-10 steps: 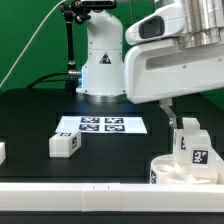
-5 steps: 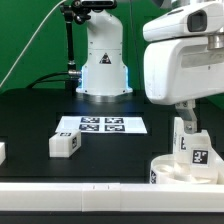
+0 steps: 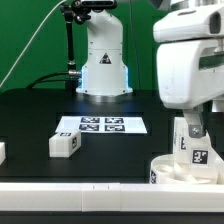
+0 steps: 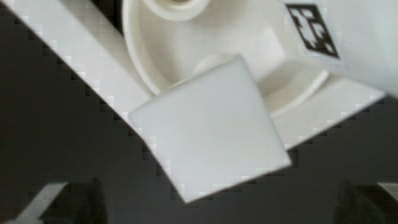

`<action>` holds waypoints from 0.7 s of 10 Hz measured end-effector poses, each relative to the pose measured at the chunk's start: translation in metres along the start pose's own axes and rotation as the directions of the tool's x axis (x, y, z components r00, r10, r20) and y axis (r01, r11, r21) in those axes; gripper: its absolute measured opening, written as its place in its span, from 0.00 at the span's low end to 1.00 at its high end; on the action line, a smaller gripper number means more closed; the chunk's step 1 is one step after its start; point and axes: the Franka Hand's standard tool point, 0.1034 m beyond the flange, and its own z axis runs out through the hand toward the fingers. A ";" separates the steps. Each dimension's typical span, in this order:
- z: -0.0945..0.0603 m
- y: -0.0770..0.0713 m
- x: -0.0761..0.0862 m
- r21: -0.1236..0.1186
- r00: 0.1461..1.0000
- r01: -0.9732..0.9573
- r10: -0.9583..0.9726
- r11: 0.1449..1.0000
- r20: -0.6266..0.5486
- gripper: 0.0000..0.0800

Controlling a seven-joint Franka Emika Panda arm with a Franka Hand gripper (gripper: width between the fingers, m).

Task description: Assemble stool

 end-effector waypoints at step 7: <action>0.014 -0.001 -0.004 0.007 0.982 0.185 -0.185 0.983 0.032 0.69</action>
Offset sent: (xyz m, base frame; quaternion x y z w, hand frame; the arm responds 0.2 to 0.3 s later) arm 0.0026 0.0075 -0.0053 0.0086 -0.0034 -0.0648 0.9979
